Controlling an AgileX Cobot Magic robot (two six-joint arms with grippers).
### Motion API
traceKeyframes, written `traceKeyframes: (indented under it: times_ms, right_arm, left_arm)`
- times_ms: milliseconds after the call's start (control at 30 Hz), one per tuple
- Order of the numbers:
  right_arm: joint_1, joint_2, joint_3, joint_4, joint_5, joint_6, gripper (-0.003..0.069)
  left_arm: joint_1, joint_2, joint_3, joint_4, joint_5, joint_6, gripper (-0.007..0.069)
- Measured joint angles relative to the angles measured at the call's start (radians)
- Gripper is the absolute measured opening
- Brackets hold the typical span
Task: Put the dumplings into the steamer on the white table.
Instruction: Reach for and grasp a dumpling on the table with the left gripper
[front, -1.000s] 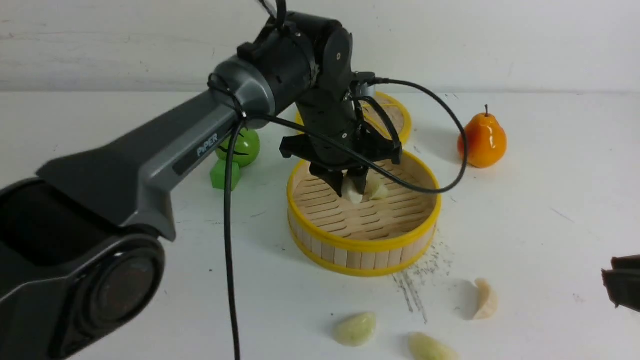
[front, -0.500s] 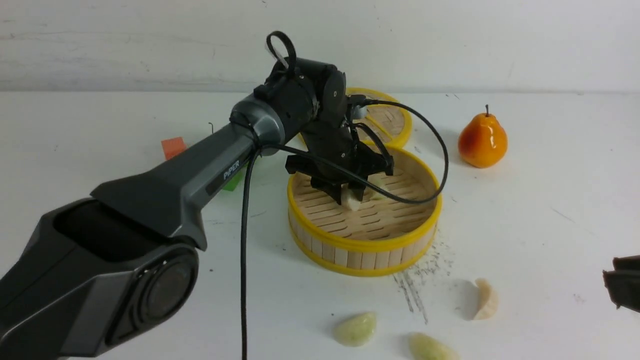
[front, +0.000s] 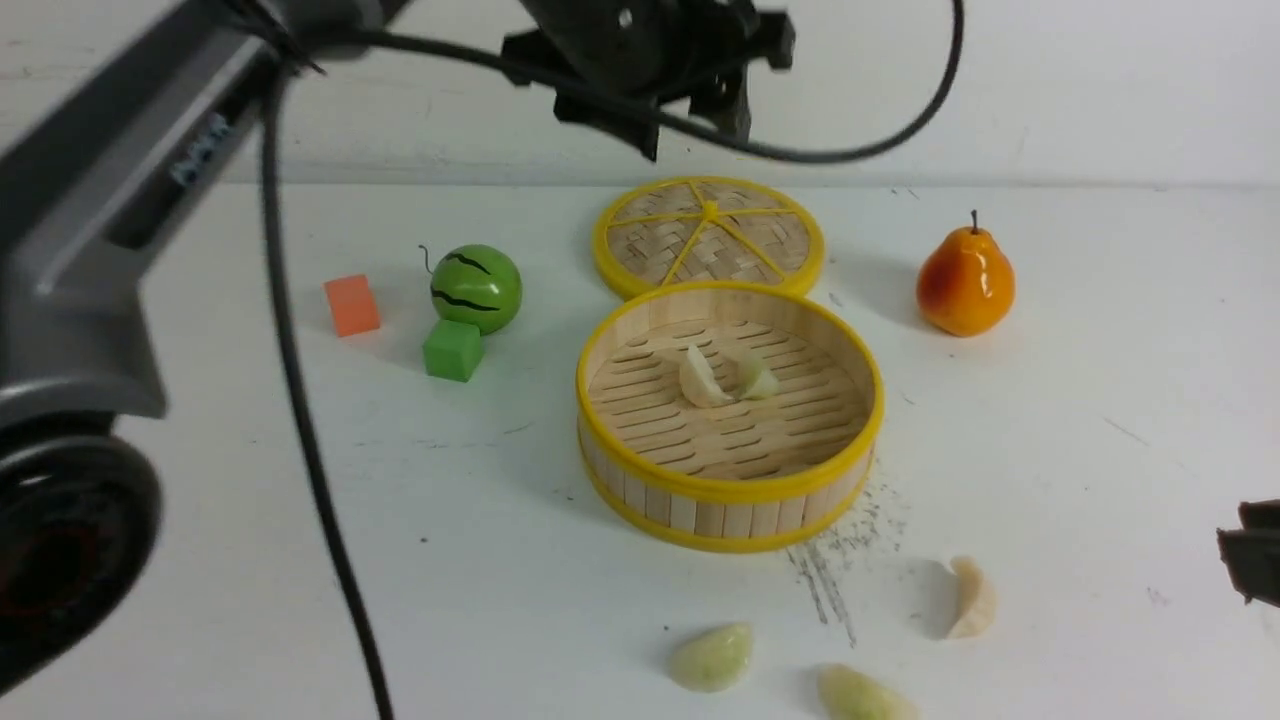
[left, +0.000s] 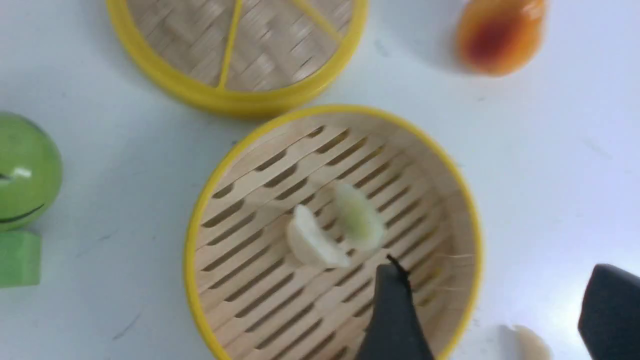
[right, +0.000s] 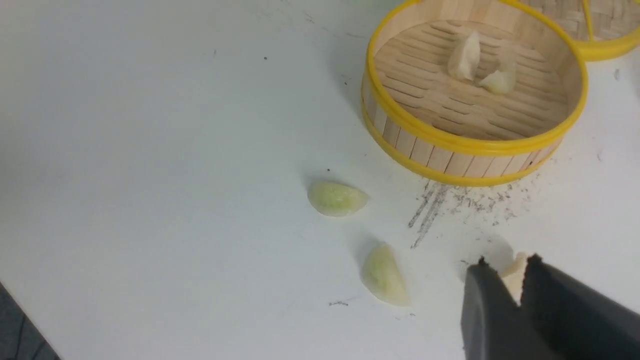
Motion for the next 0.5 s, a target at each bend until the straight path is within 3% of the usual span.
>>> traceKeyframes:
  times_ms: [100, 300, 500]
  right_arm:
    - [0.0, 0.0, 0.0, -0.01, -0.001, 0.0, 0.0114]
    - [0.0, 0.0, 0.0, -0.012, -0.001, 0.0, 0.012]
    - [0.0, 0.0, 0.0, -0.018, -0.001, 0.0, 0.0125]
  left_arm:
    - [-0.018, -0.136, 0.135, -0.051, 0.0, 0.08, 0.0469]
    - [-0.106, -0.322, 0.527, 0.01, 0.0, 0.254, 0.0456]
    - [-0.187, -0.337, 0.828, 0.02, -0.018, 0.412, 0.0449]
